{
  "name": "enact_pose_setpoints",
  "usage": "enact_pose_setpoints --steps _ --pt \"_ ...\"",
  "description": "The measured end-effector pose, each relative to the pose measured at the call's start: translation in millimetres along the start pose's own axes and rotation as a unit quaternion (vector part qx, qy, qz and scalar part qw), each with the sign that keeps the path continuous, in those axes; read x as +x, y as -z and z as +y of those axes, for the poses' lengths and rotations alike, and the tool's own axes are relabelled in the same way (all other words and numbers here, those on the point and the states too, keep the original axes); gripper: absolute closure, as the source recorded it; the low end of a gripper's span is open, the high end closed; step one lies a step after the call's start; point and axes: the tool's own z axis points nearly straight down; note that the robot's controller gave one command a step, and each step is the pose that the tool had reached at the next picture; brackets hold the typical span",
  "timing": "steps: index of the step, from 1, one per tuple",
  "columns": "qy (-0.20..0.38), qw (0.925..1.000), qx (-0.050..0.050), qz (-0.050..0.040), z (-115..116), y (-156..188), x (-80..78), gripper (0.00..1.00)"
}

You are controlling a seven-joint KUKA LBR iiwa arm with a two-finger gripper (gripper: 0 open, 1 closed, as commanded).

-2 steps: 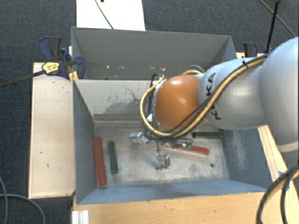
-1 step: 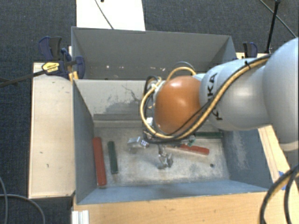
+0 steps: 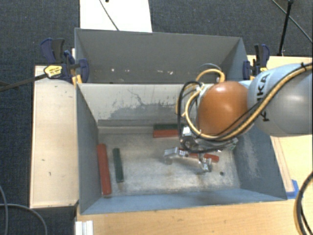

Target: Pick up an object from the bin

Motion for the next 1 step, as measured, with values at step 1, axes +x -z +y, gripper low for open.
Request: enact_pose_setpoints --steps 1 --pt "0.109 0.9941 -0.001 -0.0025 50.3 9.7 -7.4 0.0"
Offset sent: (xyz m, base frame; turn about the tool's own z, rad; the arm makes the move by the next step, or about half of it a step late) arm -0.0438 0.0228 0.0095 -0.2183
